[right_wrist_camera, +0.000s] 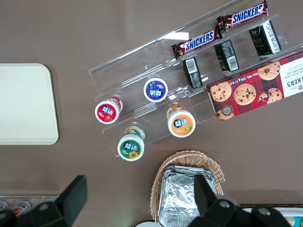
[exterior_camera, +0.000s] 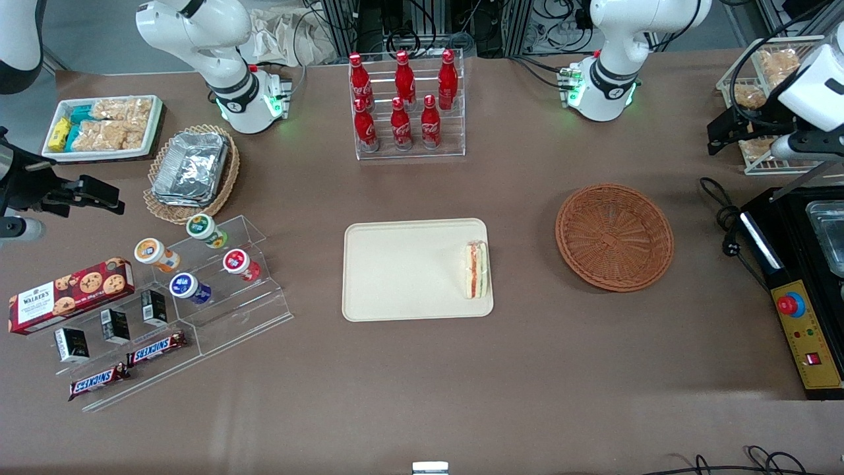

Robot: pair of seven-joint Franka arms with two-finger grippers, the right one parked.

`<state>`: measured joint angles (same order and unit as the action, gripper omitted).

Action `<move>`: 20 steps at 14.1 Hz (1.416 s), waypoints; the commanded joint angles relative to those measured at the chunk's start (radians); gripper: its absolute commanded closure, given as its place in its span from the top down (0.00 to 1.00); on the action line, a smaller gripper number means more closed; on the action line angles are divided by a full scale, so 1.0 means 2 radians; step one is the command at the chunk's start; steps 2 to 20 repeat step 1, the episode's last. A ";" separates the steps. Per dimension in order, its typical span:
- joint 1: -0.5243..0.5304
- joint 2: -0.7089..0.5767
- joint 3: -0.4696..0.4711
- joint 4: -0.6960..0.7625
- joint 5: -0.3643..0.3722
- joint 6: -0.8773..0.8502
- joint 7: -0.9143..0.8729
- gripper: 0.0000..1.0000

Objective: Place sandwich from basket to tray

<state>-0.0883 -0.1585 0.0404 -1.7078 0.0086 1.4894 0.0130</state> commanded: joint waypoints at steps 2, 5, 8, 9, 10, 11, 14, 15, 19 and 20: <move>0.000 0.029 -0.005 0.034 0.000 -0.018 0.008 1.00; 0.000 0.029 -0.005 0.034 0.000 -0.018 0.008 1.00; 0.000 0.029 -0.005 0.034 0.000 -0.018 0.008 1.00; 0.000 0.029 -0.005 0.034 0.000 -0.018 0.008 1.00; 0.000 0.029 -0.005 0.034 0.000 -0.018 0.008 1.00; 0.000 0.029 -0.005 0.034 0.000 -0.018 0.008 1.00; 0.000 0.029 -0.005 0.034 0.000 -0.018 0.008 1.00; 0.000 0.029 -0.005 0.034 0.000 -0.018 0.008 1.00; 0.000 0.029 -0.005 0.034 0.000 -0.018 0.008 1.00; 0.000 0.029 -0.005 0.034 0.000 -0.018 0.008 1.00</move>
